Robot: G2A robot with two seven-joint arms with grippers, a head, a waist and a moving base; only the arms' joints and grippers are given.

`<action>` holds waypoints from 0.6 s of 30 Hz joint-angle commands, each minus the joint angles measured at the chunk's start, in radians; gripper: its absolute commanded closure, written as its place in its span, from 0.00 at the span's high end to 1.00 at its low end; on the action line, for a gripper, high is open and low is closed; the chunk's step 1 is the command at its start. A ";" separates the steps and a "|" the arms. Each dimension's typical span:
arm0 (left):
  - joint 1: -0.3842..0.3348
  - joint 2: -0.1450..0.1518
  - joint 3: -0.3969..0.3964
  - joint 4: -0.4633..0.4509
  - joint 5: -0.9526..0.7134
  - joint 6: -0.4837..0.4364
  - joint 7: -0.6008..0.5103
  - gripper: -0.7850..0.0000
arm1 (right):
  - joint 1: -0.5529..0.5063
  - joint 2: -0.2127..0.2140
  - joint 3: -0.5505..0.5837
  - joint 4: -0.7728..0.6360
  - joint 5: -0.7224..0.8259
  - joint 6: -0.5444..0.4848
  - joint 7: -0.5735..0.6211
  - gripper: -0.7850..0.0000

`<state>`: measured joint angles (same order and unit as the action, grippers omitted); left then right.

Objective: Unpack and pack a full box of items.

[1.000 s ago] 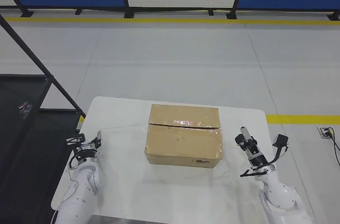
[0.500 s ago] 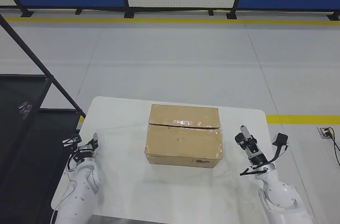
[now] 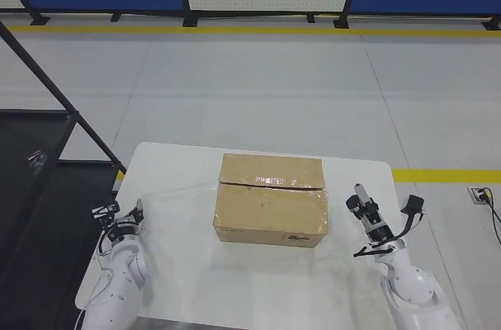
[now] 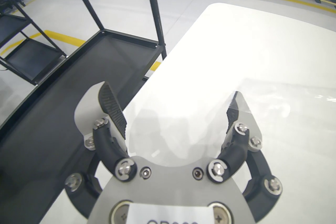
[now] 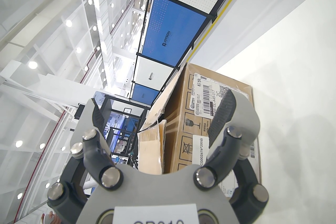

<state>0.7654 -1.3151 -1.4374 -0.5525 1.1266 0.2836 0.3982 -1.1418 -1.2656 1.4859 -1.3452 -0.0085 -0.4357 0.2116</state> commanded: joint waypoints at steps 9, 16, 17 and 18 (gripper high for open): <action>0.036 0.004 -0.019 -0.053 -0.005 0.043 -0.063 1.00 | 0.013 -0.001 -0.008 0.011 0.002 -0.005 0.004 1.00; 0.056 0.005 -0.039 -0.080 -0.027 0.085 -0.079 1.00 | 0.023 -0.003 -0.018 0.012 -0.001 -0.003 0.003 1.00; 0.059 0.005 -0.041 -0.083 -0.028 0.086 -0.080 1.00 | 0.024 -0.003 -0.021 0.013 -0.001 -0.003 0.004 1.00; 0.062 0.005 -0.044 -0.086 -0.031 0.087 -0.082 1.00 | 0.025 -0.004 -0.022 0.013 -0.001 -0.003 0.004 1.00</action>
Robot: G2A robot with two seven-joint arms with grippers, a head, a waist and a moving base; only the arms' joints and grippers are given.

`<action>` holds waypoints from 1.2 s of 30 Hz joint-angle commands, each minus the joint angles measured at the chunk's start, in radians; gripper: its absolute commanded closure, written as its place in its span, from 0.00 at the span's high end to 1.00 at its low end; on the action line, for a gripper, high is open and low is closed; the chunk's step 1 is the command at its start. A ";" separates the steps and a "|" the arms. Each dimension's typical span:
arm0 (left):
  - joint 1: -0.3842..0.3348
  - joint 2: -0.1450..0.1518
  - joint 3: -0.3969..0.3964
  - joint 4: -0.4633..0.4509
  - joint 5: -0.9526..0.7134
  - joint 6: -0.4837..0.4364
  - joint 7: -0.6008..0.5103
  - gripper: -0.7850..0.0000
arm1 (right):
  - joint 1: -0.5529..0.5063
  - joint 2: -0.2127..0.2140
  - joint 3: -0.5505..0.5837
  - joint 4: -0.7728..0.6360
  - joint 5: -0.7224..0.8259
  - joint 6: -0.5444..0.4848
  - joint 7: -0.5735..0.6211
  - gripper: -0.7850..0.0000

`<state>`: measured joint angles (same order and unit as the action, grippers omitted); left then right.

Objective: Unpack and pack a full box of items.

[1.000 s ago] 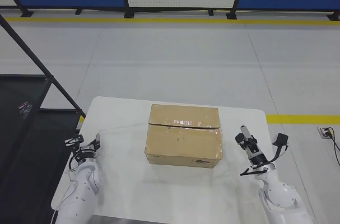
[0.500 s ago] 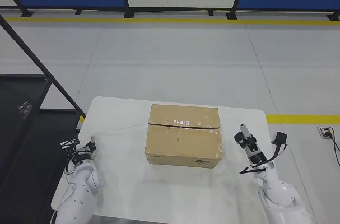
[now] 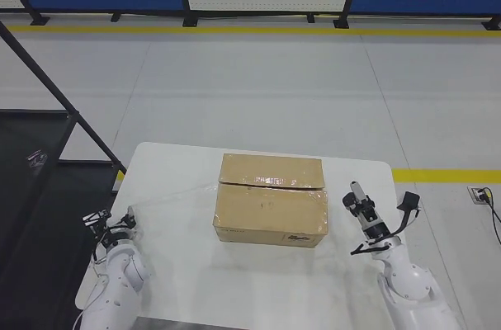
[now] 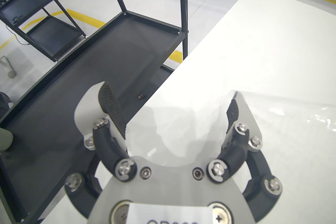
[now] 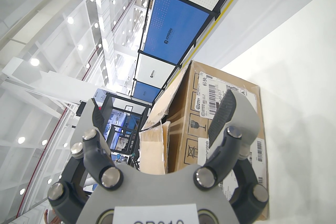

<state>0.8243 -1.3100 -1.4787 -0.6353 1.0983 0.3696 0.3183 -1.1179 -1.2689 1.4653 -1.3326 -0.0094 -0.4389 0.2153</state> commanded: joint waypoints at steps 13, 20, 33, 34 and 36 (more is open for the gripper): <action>0.058 -0.003 -0.019 -0.087 -0.019 0.024 0.001 1.00 | 0.017 -0.002 -0.013 0.004 -0.007 0.004 0.007 1.00; 0.119 -0.001 -0.040 -0.216 -0.025 -0.002 0.078 1.00 | 0.026 -0.003 -0.020 0.013 -0.008 0.003 0.009 1.00; 0.133 0.043 -0.025 -0.299 0.203 -0.388 -0.079 1.00 | 0.018 0.000 -0.003 0.013 -0.001 -0.002 0.013 1.00; 0.124 0.049 -0.023 -0.289 0.228 -0.438 -0.086 1.00 | 0.017 0.000 -0.002 0.011 -0.001 -0.001 0.013 1.00; 0.096 0.057 -0.014 -0.269 0.274 -0.524 -0.107 1.00 | 0.015 0.001 0.000 0.006 -0.001 0.000 0.013 1.00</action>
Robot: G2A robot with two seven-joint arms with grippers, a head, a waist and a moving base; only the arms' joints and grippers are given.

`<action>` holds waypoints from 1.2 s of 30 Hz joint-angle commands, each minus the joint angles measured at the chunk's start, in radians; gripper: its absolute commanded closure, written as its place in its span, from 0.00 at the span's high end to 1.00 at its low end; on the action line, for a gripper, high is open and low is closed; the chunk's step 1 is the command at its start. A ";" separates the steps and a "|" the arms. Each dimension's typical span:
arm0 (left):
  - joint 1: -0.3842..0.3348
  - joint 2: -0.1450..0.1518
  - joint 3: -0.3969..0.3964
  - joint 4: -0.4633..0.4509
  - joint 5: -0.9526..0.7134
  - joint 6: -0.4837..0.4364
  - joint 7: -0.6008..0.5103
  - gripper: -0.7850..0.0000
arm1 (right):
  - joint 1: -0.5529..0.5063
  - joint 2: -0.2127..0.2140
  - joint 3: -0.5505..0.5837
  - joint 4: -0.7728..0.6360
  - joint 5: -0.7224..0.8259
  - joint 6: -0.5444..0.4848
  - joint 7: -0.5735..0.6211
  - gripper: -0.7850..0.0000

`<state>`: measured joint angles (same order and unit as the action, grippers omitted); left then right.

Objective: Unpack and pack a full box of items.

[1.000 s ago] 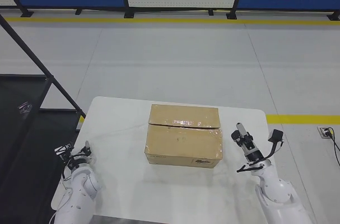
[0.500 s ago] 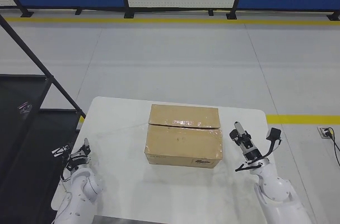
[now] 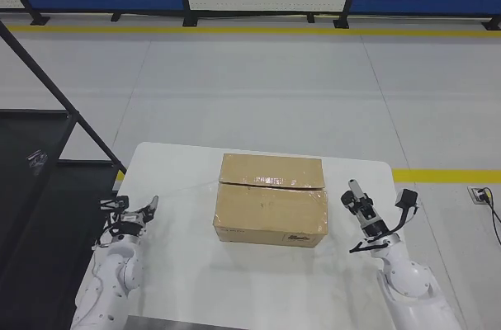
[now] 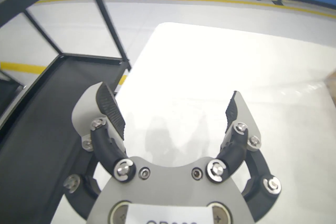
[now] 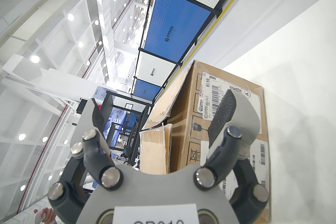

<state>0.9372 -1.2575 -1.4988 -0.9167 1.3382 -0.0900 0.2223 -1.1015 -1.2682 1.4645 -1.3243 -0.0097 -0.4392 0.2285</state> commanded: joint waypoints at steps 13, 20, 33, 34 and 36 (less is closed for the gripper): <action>-0.196 0.015 0.114 0.200 0.268 -0.164 -0.071 1.00 | -0.030 0.004 0.030 -0.009 0.011 -0.003 -0.013 1.00; -0.287 -0.019 0.175 0.329 0.274 0.034 -0.057 1.00 | -0.026 0.004 0.027 -0.005 0.012 0.001 -0.015 1.00; -0.347 -0.043 0.126 0.447 0.117 0.307 0.116 1.00 | -0.009 0.003 0.021 0.006 0.010 0.014 -0.017 1.00; -0.349 -0.042 0.120 0.451 0.107 0.319 0.122 1.00 | -0.006 0.003 0.018 0.007 0.008 0.015 -0.016 1.00; -0.353 -0.041 0.110 0.460 0.090 0.337 0.123 1.00 | -0.003 0.002 0.013 0.007 0.007 0.017 -0.016 1.00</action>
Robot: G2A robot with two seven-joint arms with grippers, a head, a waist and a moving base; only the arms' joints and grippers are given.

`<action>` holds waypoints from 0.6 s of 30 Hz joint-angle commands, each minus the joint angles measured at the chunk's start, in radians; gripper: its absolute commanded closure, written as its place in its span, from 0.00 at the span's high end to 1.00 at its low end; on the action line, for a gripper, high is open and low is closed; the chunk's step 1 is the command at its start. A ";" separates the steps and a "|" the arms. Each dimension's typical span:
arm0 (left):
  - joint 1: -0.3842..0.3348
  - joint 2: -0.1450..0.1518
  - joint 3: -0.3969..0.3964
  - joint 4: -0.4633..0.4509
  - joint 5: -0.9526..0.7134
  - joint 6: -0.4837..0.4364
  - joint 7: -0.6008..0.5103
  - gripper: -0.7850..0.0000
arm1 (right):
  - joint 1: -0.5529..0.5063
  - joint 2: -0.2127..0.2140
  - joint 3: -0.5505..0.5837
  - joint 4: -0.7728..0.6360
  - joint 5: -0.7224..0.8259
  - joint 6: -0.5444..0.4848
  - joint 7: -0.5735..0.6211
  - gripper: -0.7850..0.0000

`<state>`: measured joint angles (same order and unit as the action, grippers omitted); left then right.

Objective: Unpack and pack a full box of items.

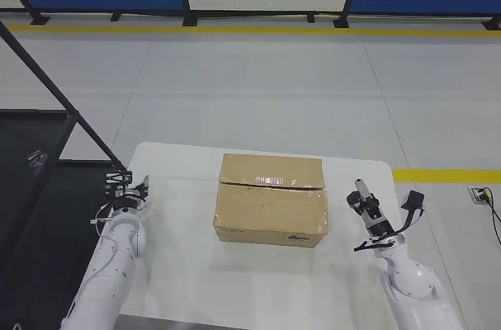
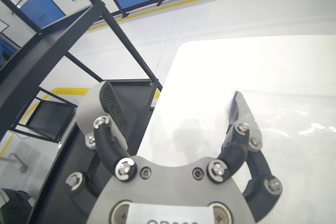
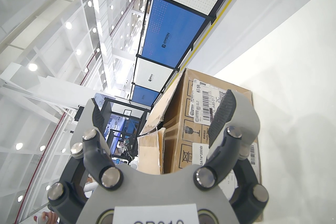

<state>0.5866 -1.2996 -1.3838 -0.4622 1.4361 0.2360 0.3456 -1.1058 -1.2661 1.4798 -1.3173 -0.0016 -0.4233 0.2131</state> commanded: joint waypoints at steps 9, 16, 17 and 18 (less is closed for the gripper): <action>-0.022 0.011 -0.073 0.035 -0.123 0.057 -0.031 1.00 | 0.010 -0.001 -0.007 0.006 -0.007 0.002 -0.001 1.00; -0.027 0.010 -0.105 0.039 -0.246 -0.117 -0.072 1.00 | -0.001 0.000 -0.002 -0.003 -0.009 0.002 -0.005 1.00; -0.027 0.010 -0.105 0.039 -0.246 -0.117 -0.072 1.00 | -0.002 0.000 0.000 -0.004 -0.009 0.002 -0.005 1.00; -0.027 0.010 -0.105 0.039 -0.246 -0.117 -0.072 1.00 | -0.003 0.001 0.002 -0.005 -0.010 0.001 -0.004 1.00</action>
<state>0.5595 -1.2898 -1.4896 -0.4236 1.1878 0.1006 0.2730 -1.1078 -1.2658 1.4799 -1.3214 -0.0110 -0.4218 0.2078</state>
